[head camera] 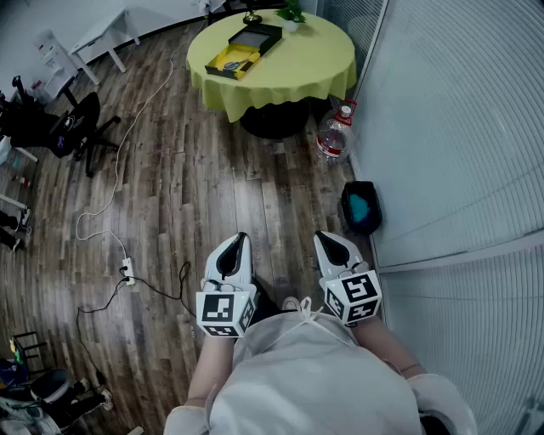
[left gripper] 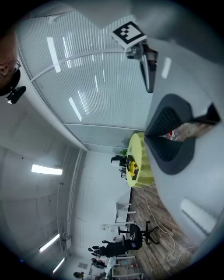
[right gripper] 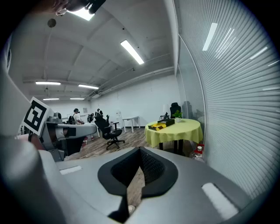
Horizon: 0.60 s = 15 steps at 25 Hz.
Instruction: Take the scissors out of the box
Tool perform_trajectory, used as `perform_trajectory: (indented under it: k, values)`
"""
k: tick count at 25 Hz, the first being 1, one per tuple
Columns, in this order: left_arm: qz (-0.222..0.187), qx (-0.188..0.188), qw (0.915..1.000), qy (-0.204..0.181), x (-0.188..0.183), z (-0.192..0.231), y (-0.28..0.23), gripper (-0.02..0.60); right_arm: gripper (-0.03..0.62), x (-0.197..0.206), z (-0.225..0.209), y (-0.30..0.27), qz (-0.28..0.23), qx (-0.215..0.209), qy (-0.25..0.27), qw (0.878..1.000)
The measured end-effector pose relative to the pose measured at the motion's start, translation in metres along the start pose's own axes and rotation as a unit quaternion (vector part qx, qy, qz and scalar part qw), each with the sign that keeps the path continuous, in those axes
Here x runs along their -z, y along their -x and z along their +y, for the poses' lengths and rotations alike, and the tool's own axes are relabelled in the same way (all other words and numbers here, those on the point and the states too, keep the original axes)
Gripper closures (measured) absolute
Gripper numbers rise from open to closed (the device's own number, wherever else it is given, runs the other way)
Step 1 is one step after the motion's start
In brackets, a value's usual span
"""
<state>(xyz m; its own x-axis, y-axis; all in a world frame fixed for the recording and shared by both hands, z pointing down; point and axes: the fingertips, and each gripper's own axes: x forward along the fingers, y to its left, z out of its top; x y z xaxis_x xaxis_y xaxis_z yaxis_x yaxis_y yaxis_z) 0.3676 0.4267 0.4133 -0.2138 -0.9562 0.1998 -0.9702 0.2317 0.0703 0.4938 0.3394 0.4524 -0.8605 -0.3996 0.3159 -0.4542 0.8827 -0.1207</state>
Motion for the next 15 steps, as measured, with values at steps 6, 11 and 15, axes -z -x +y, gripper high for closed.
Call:
perform_trajectory:
  k: [6,11,15]
  values:
    - [0.006,0.004,1.0000,-0.002,0.001,0.009,-0.007,0.575,0.595,0.000,0.004,-0.011,0.005,0.000,-0.004,1.000]
    - [0.018,0.002,0.9998,0.001,0.005,0.019,-0.012,0.575,0.595,0.007,0.008,-0.026,0.019,-0.013,-0.025,0.999]
    - [0.034,-0.005,0.9994,0.001,0.007,0.037,-0.022,0.575,0.595,0.007,0.012,-0.049,0.029,-0.025,-0.035,0.999]
